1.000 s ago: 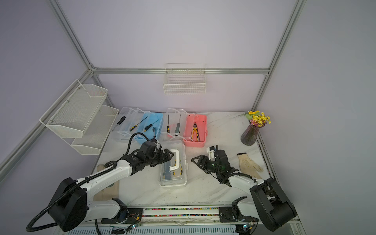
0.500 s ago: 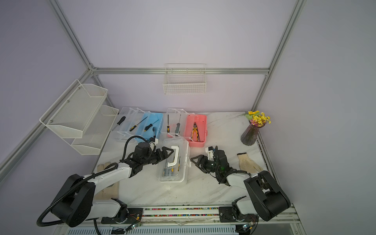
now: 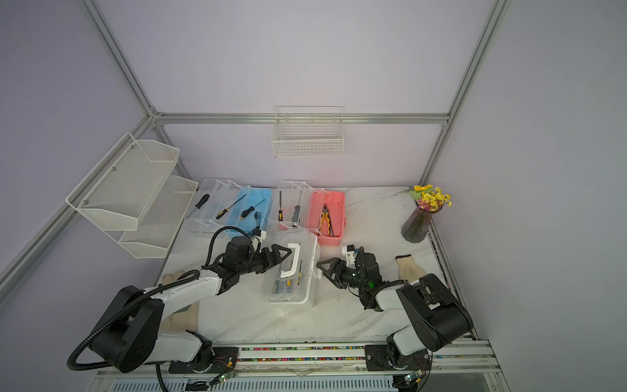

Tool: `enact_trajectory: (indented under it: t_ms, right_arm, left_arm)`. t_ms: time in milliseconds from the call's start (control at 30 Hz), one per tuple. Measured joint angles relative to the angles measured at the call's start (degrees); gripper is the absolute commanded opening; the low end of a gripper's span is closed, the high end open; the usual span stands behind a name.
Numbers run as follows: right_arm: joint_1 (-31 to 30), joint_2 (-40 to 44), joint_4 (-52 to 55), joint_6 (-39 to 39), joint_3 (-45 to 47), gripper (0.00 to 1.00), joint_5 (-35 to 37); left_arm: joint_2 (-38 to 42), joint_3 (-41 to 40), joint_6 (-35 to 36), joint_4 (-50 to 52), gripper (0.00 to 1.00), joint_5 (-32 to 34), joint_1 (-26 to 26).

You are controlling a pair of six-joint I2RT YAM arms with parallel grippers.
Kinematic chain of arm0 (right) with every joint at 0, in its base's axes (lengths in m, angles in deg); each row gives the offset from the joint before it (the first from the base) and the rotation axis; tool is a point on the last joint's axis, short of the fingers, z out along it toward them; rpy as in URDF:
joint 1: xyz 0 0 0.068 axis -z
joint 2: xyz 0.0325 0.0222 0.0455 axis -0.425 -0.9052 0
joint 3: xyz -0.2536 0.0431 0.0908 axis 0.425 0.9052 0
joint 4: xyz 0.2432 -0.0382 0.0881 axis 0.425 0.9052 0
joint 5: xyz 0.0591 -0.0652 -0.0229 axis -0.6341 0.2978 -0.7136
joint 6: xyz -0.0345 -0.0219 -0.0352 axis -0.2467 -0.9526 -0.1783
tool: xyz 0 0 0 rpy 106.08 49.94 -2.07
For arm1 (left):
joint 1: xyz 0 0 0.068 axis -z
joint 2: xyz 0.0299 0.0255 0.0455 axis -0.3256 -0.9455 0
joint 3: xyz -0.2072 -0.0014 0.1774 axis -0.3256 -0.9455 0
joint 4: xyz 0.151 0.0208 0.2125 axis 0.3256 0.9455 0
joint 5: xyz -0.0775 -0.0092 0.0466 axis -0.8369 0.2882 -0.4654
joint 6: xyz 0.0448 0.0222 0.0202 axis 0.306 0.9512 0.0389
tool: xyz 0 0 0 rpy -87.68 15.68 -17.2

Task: Close toolboxes
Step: Fasten the toolbox latch on the toolbox.

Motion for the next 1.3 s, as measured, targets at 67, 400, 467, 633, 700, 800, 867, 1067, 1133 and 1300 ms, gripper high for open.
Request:
enact_trajectory:
  t_ms: [67,400,467,633,700,800,867,1067,1133,1300]
  right_arm:
    - [0.0,0.7,-0.9,0.6,0.0,0.71,-0.2]
    - [0.0,1.6,0.3,0.2,0.0,0.72,0.0]
    - [0.0,2.9,3.2,-1.2,0.0,0.75,0.8]
    - [0.0,4.3,5.9,-2.9,0.0,0.78,1.6]
    - [0.0,3.0,4.4,-2.4,0.0,0.79,1.6]
    - [0.0,-0.4,0.3,-1.0,0.1,0.79,1.2]
    - [0.0,-2.6,-2.5,0.1,0.5,0.79,0.8]
    - [-0.5,-5.5,-8.3,3.0,1.0,0.79,0.4]
    - [-0.7,-5.4,-9.5,3.5,1.0,0.79,0.2]
    - [-0.9,-4.9,-10.5,4.5,1.0,0.77,0.0]
  left_arm:
    - [0.0,0.1,0.0,0.1,0.73,0.0,0.0]
    - [0.0,0.2,0.1,0.4,0.72,0.0,0.0]
    - [0.0,0.2,0.1,0.5,0.72,0.0,0.0]
    - [0.0,0.3,0.1,0.5,0.72,0.0,0.0]
    - [0.0,0.3,0.1,0.5,0.72,0.0,0.0]
    - [0.0,0.3,0.1,0.5,0.72,0.0,0.0]
    - [0.0,0.3,0.1,0.5,0.72,0.0,0.0]
    - [0.0,0.3,0.1,0.5,0.71,0.0,0.0]
    - [0.0,0.3,0.1,0.6,0.71,0.0,0.0]
    - [-0.1,0.5,0.2,0.7,0.71,0.0,0.0]
